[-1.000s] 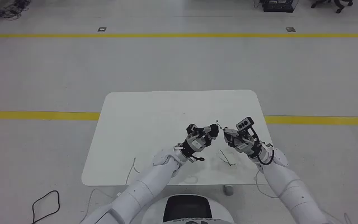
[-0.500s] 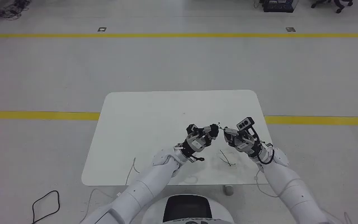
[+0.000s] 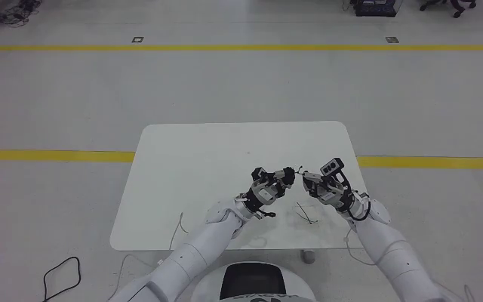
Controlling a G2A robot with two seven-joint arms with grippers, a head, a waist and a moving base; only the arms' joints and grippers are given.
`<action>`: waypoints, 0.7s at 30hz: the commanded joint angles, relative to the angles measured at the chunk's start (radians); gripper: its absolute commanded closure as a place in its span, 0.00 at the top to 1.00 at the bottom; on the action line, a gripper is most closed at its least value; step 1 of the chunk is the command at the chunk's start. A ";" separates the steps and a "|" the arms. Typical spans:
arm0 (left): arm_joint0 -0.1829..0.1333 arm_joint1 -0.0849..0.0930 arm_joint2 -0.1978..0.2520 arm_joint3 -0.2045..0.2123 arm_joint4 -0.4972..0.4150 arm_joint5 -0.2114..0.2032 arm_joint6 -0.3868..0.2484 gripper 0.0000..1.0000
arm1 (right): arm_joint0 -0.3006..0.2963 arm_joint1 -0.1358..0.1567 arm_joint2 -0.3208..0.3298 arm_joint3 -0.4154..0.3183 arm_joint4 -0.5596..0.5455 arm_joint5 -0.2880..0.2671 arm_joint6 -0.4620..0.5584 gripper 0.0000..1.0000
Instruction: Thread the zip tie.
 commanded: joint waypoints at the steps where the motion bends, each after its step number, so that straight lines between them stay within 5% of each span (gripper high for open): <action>1: 0.000 0.000 0.000 0.000 0.000 0.000 0.000 0.00 | 0.002 -0.001 0.000 0.003 -0.002 0.000 0.000 0.00; 21: 0.000 0.000 0.000 0.000 0.000 0.000 0.000 0.00 | 0.014 -0.012 0.001 0.037 -0.017 -0.012 0.000 0.00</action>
